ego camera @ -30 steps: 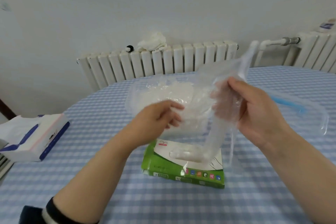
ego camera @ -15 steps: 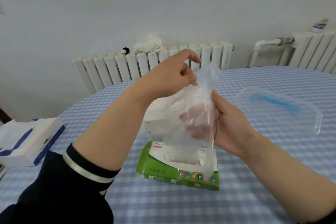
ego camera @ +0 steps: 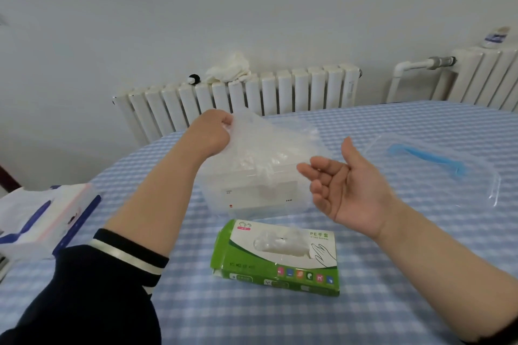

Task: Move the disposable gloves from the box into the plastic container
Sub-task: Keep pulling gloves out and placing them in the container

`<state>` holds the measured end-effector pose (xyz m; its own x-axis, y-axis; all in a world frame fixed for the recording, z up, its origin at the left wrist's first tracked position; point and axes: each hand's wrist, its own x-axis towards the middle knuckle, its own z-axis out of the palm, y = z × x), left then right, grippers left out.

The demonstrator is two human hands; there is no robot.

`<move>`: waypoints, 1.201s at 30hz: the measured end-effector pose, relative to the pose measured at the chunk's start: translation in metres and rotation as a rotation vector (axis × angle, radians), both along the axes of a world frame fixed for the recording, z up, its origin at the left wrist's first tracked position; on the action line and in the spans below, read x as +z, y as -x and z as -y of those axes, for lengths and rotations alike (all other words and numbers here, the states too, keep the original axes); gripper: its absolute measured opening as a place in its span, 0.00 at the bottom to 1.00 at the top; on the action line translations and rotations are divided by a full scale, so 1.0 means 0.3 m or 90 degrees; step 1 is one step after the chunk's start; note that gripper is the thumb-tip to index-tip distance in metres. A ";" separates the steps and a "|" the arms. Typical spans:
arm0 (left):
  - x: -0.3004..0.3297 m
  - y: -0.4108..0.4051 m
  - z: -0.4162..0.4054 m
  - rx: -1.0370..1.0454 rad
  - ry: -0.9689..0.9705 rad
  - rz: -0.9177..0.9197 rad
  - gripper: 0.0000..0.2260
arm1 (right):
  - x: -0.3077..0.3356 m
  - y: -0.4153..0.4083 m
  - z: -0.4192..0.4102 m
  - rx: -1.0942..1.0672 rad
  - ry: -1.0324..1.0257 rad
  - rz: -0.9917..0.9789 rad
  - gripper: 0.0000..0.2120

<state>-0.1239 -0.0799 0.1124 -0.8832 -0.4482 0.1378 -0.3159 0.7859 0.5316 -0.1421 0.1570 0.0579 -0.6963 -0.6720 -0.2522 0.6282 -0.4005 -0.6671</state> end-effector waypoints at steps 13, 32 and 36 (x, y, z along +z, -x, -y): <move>-0.084 0.007 0.022 0.019 0.301 0.247 0.08 | -0.038 -0.046 0.018 0.179 -0.256 -0.338 0.24; -0.088 -0.038 0.023 0.010 0.377 0.158 0.25 | 0.159 0.215 0.360 0.195 -1.046 -1.099 0.19; -0.080 -0.041 0.049 -0.007 0.439 0.201 0.29 | 0.178 0.260 0.340 0.028 -1.181 -1.101 0.13</move>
